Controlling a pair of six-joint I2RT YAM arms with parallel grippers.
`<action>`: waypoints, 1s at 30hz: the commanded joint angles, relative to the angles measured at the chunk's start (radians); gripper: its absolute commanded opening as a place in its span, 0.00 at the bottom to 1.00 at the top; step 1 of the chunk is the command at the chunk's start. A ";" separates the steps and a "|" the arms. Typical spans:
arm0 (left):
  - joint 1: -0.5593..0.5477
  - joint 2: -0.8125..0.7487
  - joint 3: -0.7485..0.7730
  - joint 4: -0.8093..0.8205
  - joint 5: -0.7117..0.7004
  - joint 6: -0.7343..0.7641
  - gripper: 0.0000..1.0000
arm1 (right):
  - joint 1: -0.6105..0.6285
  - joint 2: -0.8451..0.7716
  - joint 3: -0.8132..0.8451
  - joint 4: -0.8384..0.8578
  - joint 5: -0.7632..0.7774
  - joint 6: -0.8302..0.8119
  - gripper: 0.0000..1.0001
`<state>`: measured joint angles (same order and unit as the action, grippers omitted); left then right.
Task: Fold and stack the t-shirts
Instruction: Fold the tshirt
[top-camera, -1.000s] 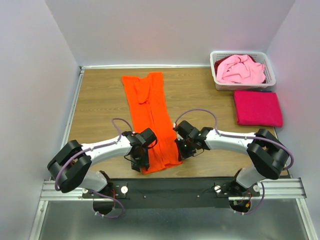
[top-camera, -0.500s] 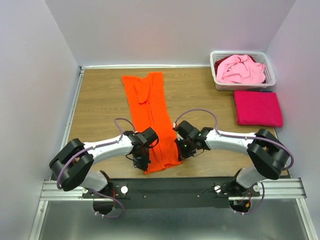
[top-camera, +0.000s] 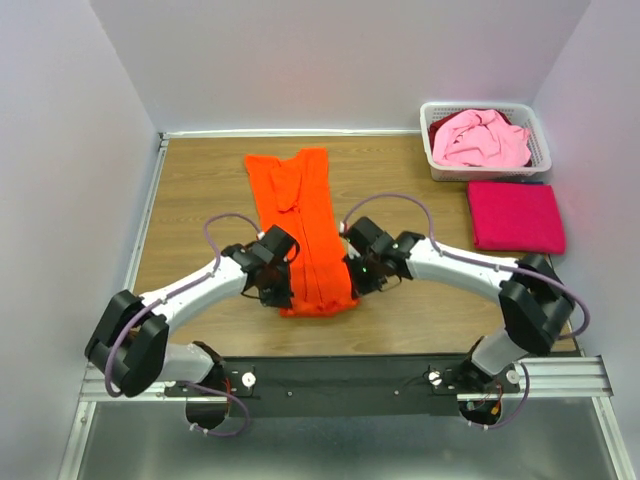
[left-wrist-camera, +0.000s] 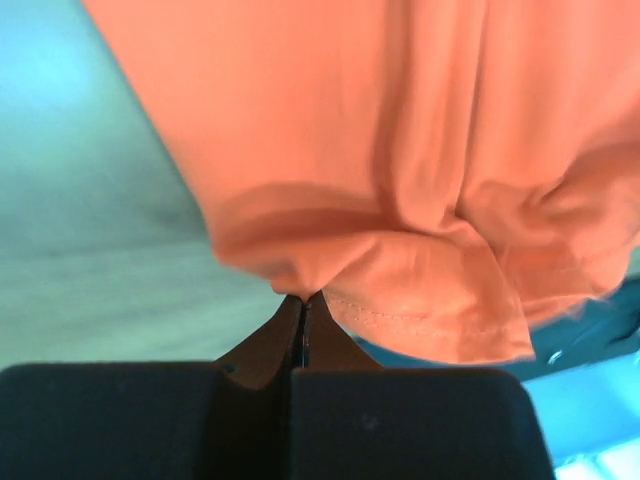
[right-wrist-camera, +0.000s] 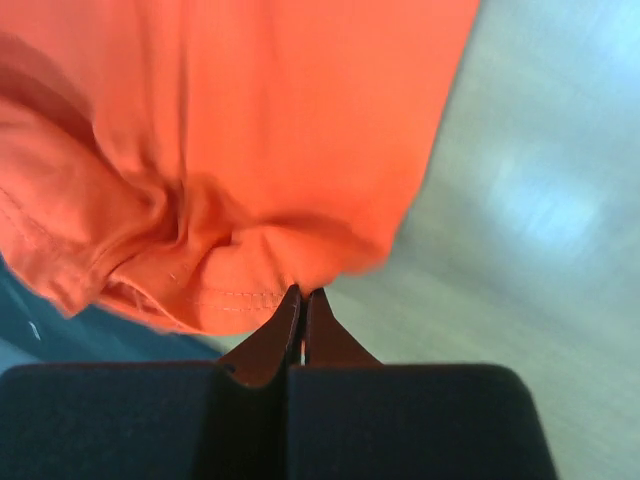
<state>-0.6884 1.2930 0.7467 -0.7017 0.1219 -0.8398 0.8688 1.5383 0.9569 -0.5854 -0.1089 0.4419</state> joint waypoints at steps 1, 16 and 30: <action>0.116 0.032 0.074 0.083 -0.057 0.186 0.00 | -0.068 0.123 0.193 -0.028 0.104 -0.098 0.01; 0.417 0.357 0.361 0.304 -0.102 0.403 0.00 | -0.243 0.516 0.743 -0.028 0.172 -0.242 0.01; 0.489 0.440 0.456 0.364 -0.143 0.415 0.00 | -0.280 0.687 0.980 -0.027 0.153 -0.264 0.01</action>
<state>-0.2176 1.7012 1.1675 -0.3607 0.0418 -0.4477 0.6060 2.1849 1.8812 -0.6003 0.0219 0.2001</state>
